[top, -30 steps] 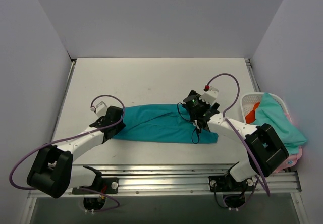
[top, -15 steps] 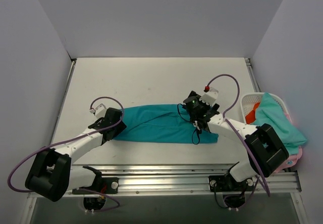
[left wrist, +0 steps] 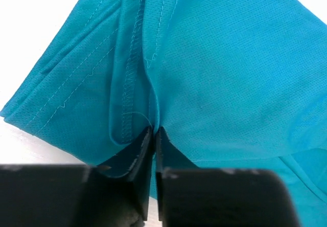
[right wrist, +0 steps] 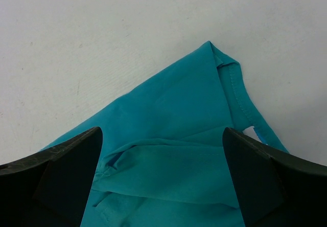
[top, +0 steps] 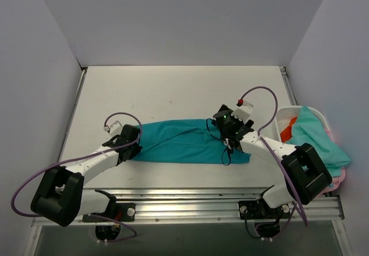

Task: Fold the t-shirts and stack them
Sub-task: Fold the other side of the tshirt into a rectangle

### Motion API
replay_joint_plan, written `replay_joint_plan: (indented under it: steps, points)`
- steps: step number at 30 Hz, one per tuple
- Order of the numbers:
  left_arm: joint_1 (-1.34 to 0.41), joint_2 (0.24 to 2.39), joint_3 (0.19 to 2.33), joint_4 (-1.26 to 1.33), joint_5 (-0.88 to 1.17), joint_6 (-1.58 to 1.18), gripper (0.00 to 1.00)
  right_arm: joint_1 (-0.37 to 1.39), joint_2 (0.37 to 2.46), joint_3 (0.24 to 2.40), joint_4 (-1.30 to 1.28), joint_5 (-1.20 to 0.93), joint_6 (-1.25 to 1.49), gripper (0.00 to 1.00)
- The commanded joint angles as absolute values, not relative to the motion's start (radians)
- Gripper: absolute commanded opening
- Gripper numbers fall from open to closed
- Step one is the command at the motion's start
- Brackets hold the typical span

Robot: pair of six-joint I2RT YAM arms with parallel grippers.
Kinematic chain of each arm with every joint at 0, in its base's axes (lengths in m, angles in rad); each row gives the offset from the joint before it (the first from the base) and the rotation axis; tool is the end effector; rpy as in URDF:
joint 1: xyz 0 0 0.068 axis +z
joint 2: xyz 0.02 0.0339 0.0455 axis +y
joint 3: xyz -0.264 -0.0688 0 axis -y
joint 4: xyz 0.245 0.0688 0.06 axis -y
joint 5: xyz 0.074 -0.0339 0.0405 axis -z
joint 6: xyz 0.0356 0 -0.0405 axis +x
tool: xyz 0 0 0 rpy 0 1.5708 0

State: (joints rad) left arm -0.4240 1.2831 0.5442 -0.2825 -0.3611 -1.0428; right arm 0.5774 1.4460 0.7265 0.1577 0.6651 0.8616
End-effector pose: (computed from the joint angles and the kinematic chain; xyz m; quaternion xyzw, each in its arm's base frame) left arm 0.2081 -0.0801 0.1545 -0.3347 0.8871 -0.0502 0.3139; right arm 0.2611 0.1439 0.2048 0.2734 0.7968 0.0861 0.5320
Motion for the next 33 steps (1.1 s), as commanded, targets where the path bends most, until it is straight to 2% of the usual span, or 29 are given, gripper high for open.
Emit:
replay_joint_plan:
  steps: [1, 2, 6, 11, 21, 26, 28, 33]
  points:
    - [-0.428, 1.272, 0.526, -0.285, -0.348, -1.049, 0.11, 0.563, 1.397, 0.713, 0.167, 0.678, 0.856, 1.00]
    - [-0.428, 1.272, 0.525, -0.282, -0.348, -1.051, 0.03, 0.558, 1.397, 0.709, 0.170, 0.675, 0.856, 1.00]
    - [-0.428, 1.281, 0.540, -0.285, -0.348, -1.029, 0.02, 0.552, 1.404, 0.712, 0.179, 0.664, 0.854, 1.00]
    - [-0.422, 1.261, 0.669, -0.373, -0.402, -0.951, 0.02, 0.549, 1.420, 0.729, 0.183, 0.649, 0.850, 1.00]
    - [-0.279, 1.318, 0.824, -0.333, -0.396, -0.815, 0.02, 0.561, 1.437, 0.721, 0.215, 0.594, 0.856, 1.00]
    - [-0.180, 1.457, 0.890, -0.209, -0.263, -0.718, 0.02, 0.563, 1.436, 0.710, 0.222, 0.591, 0.853, 1.00]
    - [-0.155, 1.562, 0.971, -0.143, -0.210, -0.667, 0.02, 0.563, 1.440, 0.709, 0.224, 0.589, 0.853, 1.00]
    - [-0.106, 1.807, 1.259, -0.207, -0.053, -0.586, 0.02, 0.555, 1.445, 0.707, 0.227, 0.592, 0.848, 1.00]
